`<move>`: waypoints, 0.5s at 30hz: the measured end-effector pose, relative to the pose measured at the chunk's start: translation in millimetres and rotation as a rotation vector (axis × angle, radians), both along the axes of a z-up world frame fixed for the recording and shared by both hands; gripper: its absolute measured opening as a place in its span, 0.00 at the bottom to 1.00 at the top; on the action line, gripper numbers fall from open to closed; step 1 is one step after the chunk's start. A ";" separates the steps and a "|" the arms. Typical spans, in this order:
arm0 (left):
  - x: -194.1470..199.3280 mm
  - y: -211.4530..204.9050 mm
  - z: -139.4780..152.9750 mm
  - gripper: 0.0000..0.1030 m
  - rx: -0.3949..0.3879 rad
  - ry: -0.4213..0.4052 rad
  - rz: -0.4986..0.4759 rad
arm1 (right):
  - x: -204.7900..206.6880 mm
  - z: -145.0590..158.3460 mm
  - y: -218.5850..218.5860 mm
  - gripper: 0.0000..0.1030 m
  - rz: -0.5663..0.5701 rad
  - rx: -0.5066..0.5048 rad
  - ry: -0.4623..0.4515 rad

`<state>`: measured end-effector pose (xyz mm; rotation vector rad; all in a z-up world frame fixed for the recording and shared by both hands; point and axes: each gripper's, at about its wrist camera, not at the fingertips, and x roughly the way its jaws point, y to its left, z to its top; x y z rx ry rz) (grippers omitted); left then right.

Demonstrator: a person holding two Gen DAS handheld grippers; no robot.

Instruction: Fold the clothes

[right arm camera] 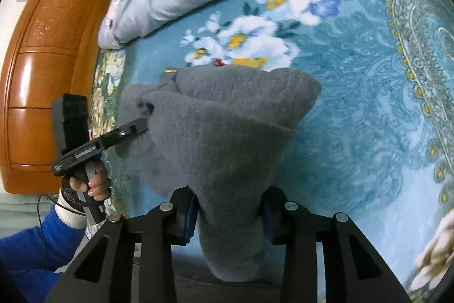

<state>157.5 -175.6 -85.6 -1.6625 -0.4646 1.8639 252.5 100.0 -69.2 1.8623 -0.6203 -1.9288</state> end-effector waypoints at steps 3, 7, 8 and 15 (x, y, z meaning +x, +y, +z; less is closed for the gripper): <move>-2.6 4.2 -3.2 0.36 -0.050 0.026 -0.020 | 3.8 8.7 -4.1 0.34 -0.042 0.019 0.007; -5.5 6.5 -5.4 0.64 -0.116 0.074 -0.052 | 5.3 11.6 -8.5 0.34 -0.056 0.038 0.009; -5.6 6.6 -5.8 0.67 -0.119 0.083 -0.065 | 6.7 9.9 -6.7 0.34 -0.068 0.038 0.004; -19.2 -16.1 -39.3 0.74 0.119 -0.148 0.047 | 9.0 4.0 0.6 0.34 -0.125 0.034 -0.029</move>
